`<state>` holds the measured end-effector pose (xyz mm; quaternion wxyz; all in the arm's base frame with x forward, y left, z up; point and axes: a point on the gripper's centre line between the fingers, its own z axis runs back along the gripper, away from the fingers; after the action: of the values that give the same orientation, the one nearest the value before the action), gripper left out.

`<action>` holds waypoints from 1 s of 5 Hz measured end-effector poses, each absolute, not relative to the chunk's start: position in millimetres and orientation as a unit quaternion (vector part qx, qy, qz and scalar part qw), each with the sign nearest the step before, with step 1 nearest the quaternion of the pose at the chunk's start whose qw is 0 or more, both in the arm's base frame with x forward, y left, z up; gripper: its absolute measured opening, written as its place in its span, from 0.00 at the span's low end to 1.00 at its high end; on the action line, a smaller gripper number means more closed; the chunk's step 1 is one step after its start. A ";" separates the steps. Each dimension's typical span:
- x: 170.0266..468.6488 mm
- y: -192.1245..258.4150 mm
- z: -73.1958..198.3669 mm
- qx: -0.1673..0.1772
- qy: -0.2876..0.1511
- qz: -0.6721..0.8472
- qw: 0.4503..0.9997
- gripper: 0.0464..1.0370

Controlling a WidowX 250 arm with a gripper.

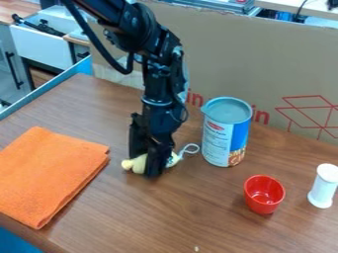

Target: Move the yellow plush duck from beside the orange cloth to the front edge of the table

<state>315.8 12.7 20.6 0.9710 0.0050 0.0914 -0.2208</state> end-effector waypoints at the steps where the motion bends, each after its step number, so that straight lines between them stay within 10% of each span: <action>1: 304.6 10.4 22.0 -0.005 0.091 -0.216 0.972 0.44; 3: 271.2 12.1 84.1 -0.006 0.028 -0.172 0.985 0.30; 5: 233.6 -46.3 72.9 0.004 0.107 -0.187 0.976 0.30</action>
<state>233.6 -46.3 72.9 0.9765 0.0040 0.1071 -0.1870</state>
